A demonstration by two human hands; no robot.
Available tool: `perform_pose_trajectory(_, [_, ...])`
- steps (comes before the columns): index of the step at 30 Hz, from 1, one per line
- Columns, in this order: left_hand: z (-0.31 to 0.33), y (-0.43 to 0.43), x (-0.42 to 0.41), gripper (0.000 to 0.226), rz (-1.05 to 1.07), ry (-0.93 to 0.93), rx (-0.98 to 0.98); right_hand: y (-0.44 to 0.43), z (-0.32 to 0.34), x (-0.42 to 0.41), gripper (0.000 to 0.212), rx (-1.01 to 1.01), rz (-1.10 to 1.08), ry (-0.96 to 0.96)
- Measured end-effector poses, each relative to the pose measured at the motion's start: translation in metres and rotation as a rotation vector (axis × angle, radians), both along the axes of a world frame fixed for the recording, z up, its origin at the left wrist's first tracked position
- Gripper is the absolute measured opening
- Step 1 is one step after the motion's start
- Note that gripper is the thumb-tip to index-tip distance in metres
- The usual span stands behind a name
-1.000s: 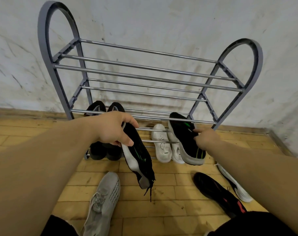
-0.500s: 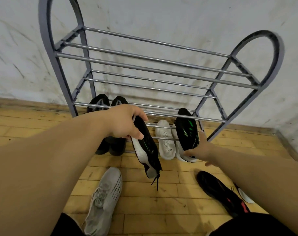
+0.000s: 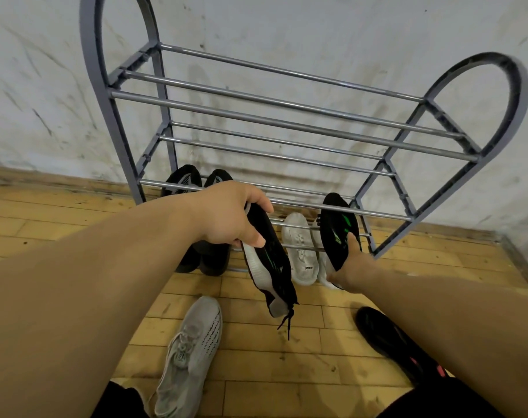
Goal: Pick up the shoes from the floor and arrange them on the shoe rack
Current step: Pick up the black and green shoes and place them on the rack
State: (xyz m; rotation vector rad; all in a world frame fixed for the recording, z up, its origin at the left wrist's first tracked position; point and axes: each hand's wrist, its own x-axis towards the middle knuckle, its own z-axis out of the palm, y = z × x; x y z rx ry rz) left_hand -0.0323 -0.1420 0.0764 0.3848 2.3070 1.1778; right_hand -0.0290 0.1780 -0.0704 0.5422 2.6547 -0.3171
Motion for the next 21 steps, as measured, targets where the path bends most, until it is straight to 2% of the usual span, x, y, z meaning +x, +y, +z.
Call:
perform_pose_trajectory(5, [0.0,-0.002,-0.002,0.053,0.009,0.012,-0.001,-0.003,-0.007,-0.013,0.102,0.018,-0.016,0.041])
perform_pose_trajectory(11, [0.0,-0.001,-0.002,0.052,0.015,0.005,0.0,0.018,0.003,-0.037,0.105,0.06,-0.099,0.171])
perform_pose_trajectory(16, [0.0,-0.008,0.0,0.051,0.058,-0.025,0.019,0.015,0.008,-0.034,0.107,0.087,-0.191,0.075])
perform_pose_trajectory(19, [0.003,-0.014,0.002,0.051,0.095,-0.041,0.043,-0.01,0.023,-0.016,0.101,0.199,-0.079,0.085])
perform_pose_trajectory(21, [0.004,-0.016,0.004,0.051,0.115,-0.051,0.057,-0.02,0.044,0.001,0.1,0.079,0.096,0.132])
